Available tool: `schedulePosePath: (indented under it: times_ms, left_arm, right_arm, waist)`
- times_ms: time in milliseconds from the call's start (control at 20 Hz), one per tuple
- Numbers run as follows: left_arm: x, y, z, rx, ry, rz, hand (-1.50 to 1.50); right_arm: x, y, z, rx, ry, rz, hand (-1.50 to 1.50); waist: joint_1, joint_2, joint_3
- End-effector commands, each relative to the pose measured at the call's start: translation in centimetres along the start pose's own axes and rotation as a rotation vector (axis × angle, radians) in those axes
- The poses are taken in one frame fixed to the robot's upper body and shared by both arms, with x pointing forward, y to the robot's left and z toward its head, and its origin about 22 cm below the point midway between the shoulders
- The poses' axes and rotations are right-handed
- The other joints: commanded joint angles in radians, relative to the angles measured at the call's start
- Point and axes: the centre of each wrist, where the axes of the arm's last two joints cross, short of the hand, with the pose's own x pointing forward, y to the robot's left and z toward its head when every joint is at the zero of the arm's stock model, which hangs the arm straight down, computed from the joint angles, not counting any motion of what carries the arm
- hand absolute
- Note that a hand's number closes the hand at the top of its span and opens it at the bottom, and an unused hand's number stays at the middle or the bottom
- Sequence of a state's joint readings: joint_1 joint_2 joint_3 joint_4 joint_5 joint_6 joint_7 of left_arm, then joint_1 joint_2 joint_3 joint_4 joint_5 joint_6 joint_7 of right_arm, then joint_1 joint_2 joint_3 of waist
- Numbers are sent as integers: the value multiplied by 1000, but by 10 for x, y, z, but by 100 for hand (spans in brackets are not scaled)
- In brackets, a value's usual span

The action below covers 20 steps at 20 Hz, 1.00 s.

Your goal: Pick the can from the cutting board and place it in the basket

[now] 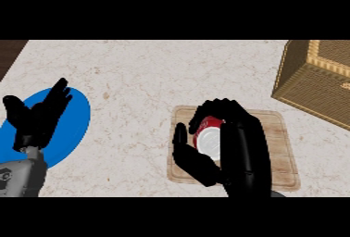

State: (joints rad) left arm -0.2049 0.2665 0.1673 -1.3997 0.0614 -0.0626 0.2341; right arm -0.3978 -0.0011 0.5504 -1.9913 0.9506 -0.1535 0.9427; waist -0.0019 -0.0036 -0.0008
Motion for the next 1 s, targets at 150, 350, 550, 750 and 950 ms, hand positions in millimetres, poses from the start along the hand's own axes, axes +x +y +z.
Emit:
schedulePosePath:
  times_ms: [150,350,550,750,950]
  left_arm:
    - [-3,-2,-1,-4,0,-5,0]
    - [14,-14,-4,-4,2,5,0]
    - [-2,9,1,-13,-8,-5,0]
    - [0,5,-2,-3,-3,-3,0]
    - [2,10,-6,1,-5,-10,0]
  right_arm:
    - [44,-29,-33,-152,40,90,150]
    - [46,-47,-74,-194,66,74,150]
    - [46,-86,-110,-286,90,67,150]
    - [32,-97,-133,-333,138,149,150]
    - [19,-122,-153,-388,196,236,150]
  waist:
    - [6,2,0]
    - [8,3,1]
    - [11,5,0]
    - [7,5,0]
    - [4,5,0]
